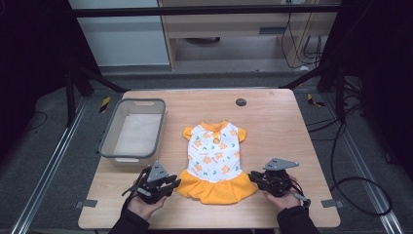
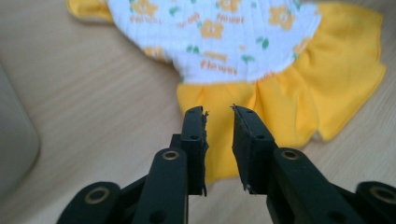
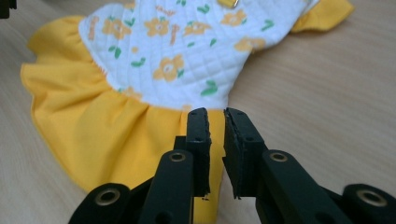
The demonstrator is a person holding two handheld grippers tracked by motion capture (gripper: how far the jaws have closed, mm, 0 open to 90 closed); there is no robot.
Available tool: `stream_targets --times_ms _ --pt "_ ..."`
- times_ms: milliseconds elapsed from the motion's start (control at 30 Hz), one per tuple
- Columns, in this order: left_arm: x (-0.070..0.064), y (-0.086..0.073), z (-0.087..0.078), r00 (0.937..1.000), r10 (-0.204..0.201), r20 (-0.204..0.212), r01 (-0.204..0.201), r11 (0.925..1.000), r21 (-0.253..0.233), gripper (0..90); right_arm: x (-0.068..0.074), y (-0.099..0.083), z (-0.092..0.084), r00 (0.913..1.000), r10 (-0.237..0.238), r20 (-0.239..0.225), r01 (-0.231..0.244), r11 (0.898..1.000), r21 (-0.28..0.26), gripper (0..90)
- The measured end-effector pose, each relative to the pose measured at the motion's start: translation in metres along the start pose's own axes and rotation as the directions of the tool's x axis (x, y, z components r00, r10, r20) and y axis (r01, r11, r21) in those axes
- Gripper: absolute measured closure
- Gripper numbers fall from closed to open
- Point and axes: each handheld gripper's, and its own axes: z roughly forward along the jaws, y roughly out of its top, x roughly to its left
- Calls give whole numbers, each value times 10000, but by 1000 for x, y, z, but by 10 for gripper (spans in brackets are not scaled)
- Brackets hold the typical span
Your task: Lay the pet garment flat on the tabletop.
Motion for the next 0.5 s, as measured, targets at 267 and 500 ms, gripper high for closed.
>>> stream_targets --times_ms 267,500 --pt "1 25 44 9993 367 121 -366 9993 -119 824 -10 24 32 9990 373 -247 -397 9936 -1053 885" --pt "-1 23 79 9970 714 307 -735 9945 745 820 -16 37 70 9973 644 -364 -684 9904 -1203 891"
